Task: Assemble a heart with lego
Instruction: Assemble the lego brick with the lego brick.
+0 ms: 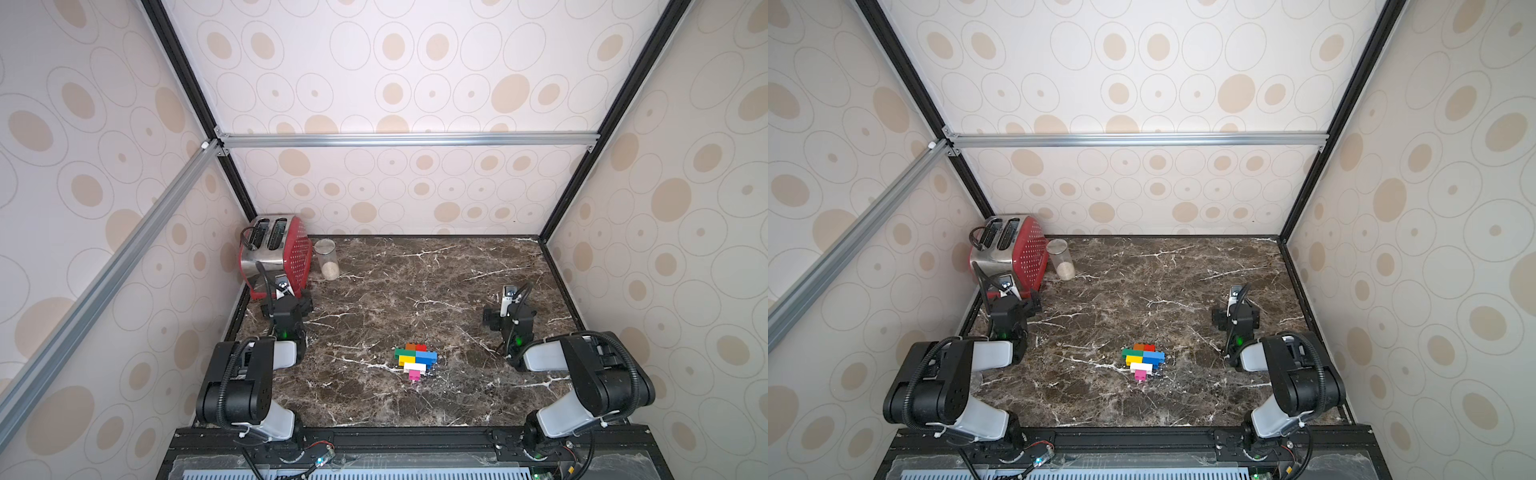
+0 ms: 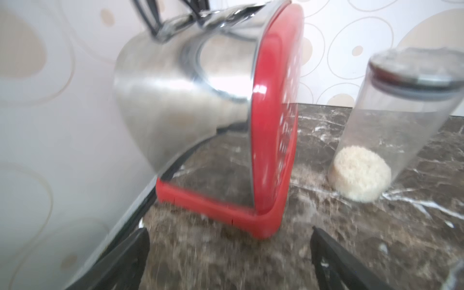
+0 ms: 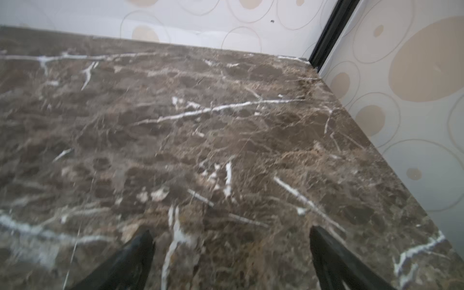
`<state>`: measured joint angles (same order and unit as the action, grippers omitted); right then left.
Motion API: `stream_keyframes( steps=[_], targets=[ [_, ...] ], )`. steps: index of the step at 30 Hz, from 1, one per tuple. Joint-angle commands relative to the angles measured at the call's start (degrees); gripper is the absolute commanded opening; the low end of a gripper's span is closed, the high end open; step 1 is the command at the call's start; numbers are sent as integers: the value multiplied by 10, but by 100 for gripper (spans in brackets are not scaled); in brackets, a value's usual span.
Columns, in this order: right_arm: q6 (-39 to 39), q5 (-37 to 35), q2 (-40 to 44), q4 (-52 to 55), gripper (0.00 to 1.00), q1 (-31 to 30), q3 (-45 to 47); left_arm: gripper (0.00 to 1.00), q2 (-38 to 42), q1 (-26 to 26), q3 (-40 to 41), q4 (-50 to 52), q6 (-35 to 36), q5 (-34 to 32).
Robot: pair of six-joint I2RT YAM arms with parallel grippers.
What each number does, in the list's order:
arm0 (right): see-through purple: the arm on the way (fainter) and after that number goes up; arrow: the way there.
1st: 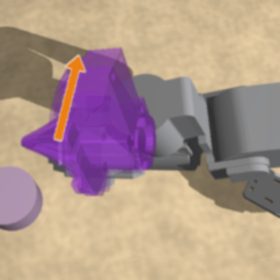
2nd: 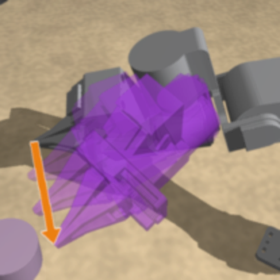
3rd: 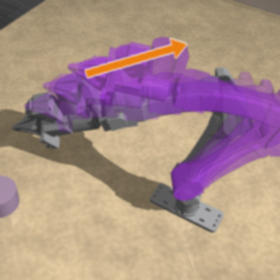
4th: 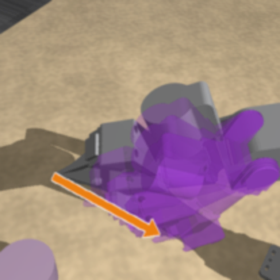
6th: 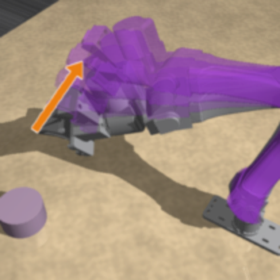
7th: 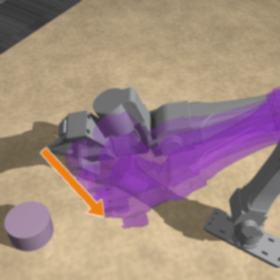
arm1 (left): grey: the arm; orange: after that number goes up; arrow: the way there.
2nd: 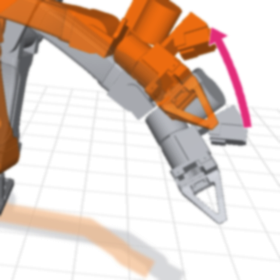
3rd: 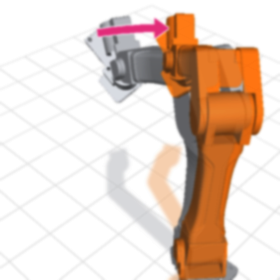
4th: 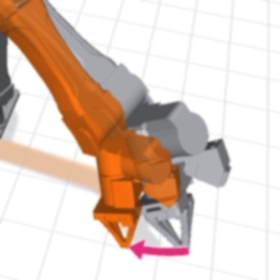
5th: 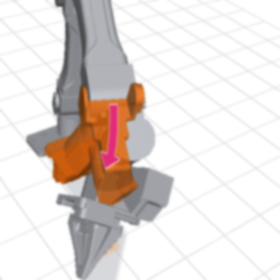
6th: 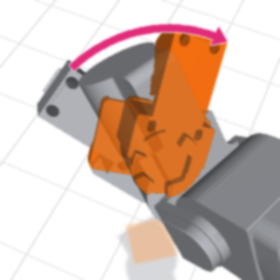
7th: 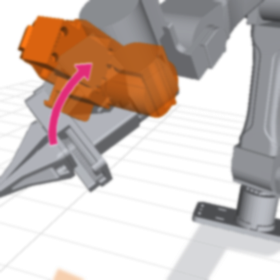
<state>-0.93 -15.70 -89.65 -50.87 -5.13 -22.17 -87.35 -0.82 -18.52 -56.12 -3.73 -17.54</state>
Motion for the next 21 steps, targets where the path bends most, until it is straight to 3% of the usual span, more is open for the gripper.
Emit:
stream_keyframes(
  steps=[1,3,4,21],
  targets=[
    [24,22,19,47,99,12,-14,99,-8,15,1,-32,9,6],
    [19,21,11,21,98,12,-8,99,-17,10,-65,82,10,34],
    [18,22,9,14,98,12,-7,99,-14,-1,-63,88,2,54],
    [22,18,17,38,100,11,-12,100,-16,-2,-67,87,1,53]
  ],
)
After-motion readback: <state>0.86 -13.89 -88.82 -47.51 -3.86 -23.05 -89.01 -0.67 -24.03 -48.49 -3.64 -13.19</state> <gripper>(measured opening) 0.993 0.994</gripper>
